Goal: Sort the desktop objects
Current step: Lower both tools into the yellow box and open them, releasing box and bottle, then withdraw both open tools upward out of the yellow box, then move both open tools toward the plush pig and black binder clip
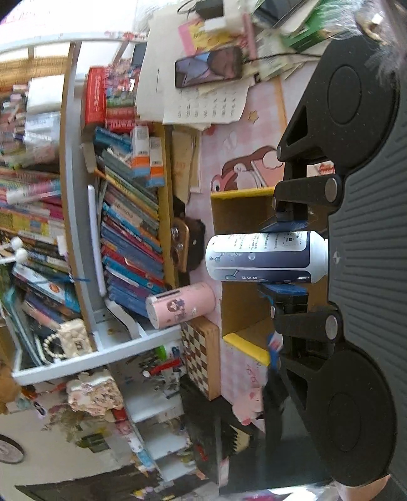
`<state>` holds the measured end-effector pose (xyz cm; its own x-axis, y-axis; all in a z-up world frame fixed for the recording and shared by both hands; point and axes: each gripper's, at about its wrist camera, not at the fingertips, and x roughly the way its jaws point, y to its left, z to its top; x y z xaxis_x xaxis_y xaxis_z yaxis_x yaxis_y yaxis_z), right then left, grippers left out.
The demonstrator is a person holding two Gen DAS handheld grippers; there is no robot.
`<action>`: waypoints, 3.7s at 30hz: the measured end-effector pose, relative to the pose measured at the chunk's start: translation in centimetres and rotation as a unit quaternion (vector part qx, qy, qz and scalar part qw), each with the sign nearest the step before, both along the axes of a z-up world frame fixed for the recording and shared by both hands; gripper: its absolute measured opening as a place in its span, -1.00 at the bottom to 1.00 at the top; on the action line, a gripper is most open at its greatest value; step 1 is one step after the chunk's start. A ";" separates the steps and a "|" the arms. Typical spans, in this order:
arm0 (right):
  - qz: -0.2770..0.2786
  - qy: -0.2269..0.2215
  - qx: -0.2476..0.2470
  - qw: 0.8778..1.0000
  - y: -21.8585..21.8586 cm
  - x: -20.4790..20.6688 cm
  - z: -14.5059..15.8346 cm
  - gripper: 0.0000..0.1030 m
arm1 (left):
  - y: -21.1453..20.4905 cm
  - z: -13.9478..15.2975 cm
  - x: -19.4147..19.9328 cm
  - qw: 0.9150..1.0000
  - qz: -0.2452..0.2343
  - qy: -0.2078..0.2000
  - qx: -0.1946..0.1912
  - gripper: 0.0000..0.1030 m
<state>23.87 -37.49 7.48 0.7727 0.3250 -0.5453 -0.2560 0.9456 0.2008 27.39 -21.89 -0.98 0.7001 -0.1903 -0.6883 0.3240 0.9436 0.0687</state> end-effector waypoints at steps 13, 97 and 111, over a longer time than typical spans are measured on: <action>0.076 0.139 -0.024 0.987 3.2 9.4 -5.7 -0.41 | 1.0 -2.8 1.7 0.993 0.043 0.106 -0.029 0.09; -0.047 0.074 -0.085 0.993 26.1 -23.1 -7.5 0.28 | 29.3 0.1 -27.4 0.992 0.119 -0.039 -0.005 0.85; 0.009 0.063 -0.102 0.993 31.6 -23.0 -7.1 0.29 | 33.5 0.6 -28.4 0.988 0.146 -0.053 -0.015 0.85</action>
<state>0.83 -5.84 0.37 0.6887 0.2115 -0.6935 -0.2589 0.9652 0.0372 -1.01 11.60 -0.40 0.7963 0.0118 -0.6048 0.0298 0.9978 0.0587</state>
